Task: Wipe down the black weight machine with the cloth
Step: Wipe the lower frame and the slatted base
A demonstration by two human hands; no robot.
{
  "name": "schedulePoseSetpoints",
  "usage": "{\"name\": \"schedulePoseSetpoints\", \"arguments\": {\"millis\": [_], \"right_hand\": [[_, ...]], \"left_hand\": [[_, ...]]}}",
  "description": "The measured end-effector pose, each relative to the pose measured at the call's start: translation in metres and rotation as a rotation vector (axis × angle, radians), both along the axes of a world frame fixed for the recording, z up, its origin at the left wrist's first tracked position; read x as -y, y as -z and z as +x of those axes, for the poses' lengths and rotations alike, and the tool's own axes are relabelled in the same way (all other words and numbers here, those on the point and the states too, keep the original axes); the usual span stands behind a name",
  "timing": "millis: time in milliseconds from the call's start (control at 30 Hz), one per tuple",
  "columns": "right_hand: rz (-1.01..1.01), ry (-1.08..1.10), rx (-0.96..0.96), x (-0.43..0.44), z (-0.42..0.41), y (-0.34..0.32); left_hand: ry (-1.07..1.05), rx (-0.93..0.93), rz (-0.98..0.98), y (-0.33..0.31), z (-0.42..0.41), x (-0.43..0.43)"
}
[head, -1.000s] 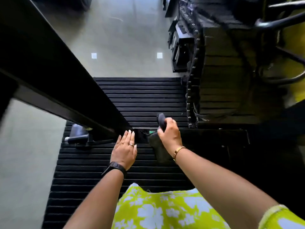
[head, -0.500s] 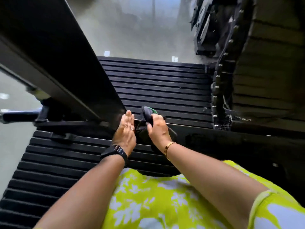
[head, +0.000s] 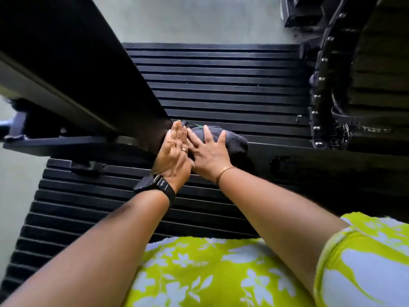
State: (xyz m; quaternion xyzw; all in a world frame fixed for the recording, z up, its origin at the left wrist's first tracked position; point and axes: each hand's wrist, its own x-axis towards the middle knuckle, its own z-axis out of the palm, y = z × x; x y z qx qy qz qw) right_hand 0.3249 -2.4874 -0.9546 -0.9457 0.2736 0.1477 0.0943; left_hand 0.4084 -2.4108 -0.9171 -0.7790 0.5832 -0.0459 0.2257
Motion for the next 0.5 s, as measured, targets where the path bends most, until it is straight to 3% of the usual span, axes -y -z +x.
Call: {"name": "schedulePoseSetpoints", "arguments": {"millis": [100,200,333,500], "right_hand": [[-0.029,-0.133,-0.001,-0.021,-0.021,-0.001],[0.004,-0.140,-0.022,-0.021,-0.030,-0.004],[0.091,0.070,0.030,0.001,-0.028,-0.002],[0.008,0.181,0.016,0.006,-0.085,0.004]], "left_hand": [[0.000,0.050,0.041,0.001,-0.007,0.001],[-0.016,-0.059,0.006,-0.006,-0.013,0.011],[-0.124,-0.302,0.000,-0.008,-0.023,0.026],[-0.289,-0.469,-0.136,0.032,-0.056,0.014]]}}
